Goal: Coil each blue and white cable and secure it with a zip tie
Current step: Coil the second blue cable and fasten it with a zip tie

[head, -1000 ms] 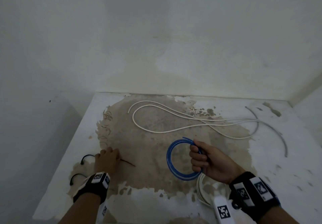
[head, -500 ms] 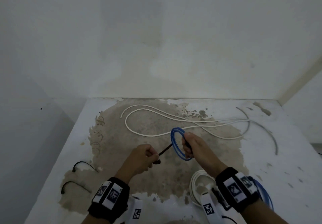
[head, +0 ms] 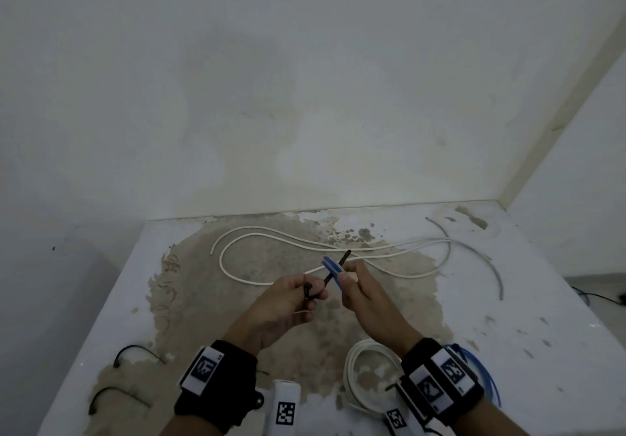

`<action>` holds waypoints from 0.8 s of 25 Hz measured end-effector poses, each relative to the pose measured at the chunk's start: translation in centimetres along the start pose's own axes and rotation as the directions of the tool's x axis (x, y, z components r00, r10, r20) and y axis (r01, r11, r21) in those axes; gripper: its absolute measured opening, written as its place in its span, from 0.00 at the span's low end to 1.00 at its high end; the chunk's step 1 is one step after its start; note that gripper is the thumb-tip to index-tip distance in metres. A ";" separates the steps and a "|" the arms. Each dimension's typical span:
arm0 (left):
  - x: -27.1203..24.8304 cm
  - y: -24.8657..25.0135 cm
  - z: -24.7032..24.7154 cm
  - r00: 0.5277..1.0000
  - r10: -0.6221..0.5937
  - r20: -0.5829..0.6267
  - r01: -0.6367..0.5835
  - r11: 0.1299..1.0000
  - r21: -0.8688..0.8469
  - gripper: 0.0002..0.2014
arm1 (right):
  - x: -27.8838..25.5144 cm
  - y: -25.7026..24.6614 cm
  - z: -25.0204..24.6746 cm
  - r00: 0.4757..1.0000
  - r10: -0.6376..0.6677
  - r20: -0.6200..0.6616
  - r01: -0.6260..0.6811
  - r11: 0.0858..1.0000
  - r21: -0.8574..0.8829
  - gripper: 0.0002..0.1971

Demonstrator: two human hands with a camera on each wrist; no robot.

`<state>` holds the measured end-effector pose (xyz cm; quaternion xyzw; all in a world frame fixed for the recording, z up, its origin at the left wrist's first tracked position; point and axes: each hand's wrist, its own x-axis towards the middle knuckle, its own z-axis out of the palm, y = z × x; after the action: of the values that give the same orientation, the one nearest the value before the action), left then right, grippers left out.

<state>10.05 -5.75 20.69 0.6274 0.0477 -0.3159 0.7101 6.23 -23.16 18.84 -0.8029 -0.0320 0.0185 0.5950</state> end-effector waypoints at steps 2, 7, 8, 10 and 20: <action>0.0 0.6 1.0 1.000 0.000 0.002 0.000 1.000 -0.015 0.03 | -0.1 -0.6 -0.8 0.999 0.009 -0.038 -0.008 1.000 0.028 0.13; -0.3 1.7 3.4 0.997 0.067 -0.029 -0.068 0.996 -0.054 0.07 | 0.2 -0.4 -1.9 0.961 -0.072 -0.267 0.067 0.997 -0.027 0.17; -0.4 1.9 3.8 0.995 0.094 -0.032 -0.095 0.994 -0.055 0.10 | 0.3 -0.2 -2.1 0.948 -0.072 -0.311 0.064 0.997 -0.035 0.16; -0.6 2.1 4.5 0.985 0.167 -0.029 -0.167 0.986 -0.005 0.14 | 0.3 0.1 -2.4 0.926 -0.087 -0.369 0.067 0.995 -0.067 0.16; 0.3 0.7 5.9 0.865 0.500 0.039 -0.466 0.771 0.434 0.11 | -0.9 0.4 -2.7 0.938 -0.169 -0.304 0.117 0.976 -0.183 0.22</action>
<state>8.66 -11.27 22.37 0.7708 -0.1577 -0.1004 0.6090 5.52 -25.95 19.23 -0.8366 0.0042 -0.1569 0.5248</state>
